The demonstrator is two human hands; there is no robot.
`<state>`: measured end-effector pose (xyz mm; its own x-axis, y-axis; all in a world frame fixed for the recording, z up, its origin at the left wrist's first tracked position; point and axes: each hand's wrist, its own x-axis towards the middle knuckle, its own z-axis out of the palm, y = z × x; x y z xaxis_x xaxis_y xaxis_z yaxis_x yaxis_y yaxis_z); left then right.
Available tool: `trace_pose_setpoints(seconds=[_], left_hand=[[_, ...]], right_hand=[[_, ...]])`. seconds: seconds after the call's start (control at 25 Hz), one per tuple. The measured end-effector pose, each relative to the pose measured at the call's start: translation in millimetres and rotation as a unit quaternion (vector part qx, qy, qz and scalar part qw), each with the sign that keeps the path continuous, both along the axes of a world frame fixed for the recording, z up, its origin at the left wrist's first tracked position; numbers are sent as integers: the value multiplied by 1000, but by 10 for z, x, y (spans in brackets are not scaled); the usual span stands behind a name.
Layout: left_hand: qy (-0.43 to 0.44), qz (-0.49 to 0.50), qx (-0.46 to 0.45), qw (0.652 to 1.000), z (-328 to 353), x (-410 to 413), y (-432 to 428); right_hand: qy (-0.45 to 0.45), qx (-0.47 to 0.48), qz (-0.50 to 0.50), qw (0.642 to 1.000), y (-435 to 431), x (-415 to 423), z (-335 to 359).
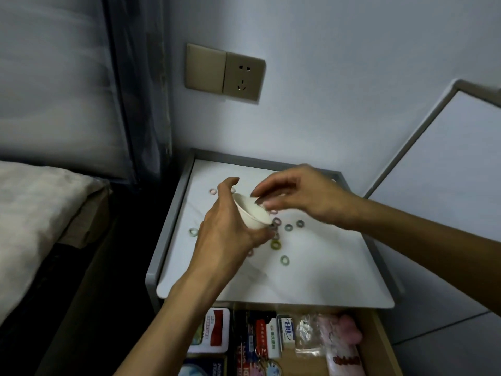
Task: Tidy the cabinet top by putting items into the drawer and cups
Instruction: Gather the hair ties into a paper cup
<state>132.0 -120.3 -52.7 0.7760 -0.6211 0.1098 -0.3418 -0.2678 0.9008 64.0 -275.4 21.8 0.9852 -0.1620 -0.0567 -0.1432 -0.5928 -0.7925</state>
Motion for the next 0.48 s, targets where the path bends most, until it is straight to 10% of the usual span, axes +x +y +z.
trace_pose_setpoints(seconds=[0.28,0.48], left_hand=[[-8,21,-5,1000,28,-12,29],[-23,30,-2,999,31,65,85]], right_hand=[[150,-182,-184,954,-748,332,-862],[94,-190,-205,956,-694,533,-1240]])
